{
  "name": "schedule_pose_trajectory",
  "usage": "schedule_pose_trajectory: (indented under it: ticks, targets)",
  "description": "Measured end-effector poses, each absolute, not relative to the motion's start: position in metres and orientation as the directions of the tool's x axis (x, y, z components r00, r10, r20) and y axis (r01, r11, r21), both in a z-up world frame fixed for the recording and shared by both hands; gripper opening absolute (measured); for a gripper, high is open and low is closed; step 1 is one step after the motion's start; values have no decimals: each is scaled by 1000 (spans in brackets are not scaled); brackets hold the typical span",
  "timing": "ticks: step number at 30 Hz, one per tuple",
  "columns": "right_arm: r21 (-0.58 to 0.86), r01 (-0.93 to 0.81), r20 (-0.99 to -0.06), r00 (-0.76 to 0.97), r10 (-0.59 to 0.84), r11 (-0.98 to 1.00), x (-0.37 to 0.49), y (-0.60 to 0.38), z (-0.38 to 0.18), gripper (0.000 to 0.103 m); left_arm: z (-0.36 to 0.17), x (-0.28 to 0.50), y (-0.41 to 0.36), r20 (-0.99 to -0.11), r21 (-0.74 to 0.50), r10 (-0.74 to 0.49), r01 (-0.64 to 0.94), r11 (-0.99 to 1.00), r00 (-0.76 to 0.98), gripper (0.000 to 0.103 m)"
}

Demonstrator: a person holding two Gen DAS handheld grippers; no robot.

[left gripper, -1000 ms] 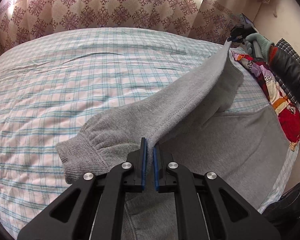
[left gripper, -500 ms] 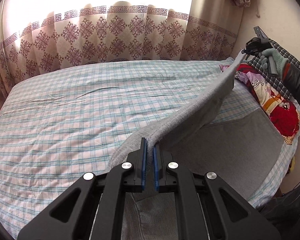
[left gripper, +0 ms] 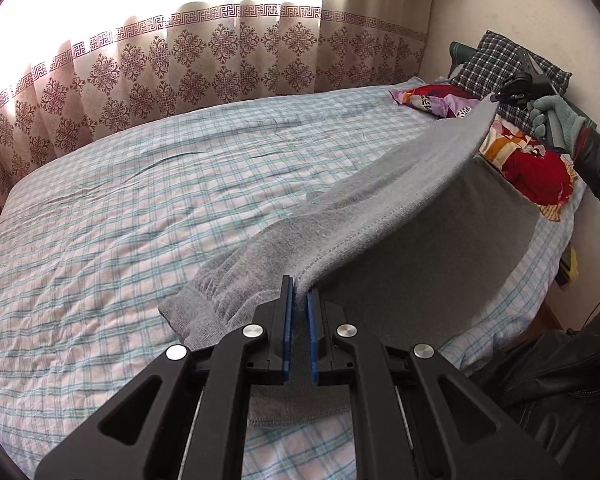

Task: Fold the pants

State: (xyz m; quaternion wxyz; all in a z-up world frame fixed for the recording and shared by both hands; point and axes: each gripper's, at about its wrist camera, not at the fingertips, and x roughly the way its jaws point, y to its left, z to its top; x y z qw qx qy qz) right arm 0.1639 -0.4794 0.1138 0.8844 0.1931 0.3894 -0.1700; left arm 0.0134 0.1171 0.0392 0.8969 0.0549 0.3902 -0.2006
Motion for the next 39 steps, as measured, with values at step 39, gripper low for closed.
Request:
schedule_pose_trajectory:
  ticks: [39]
  targets:
    - [186, 551, -776, 591, -223, 814, -13, -510, 22, 5, -56, -15, 114, -834, -41, -300, 489, 871, 464, 7]
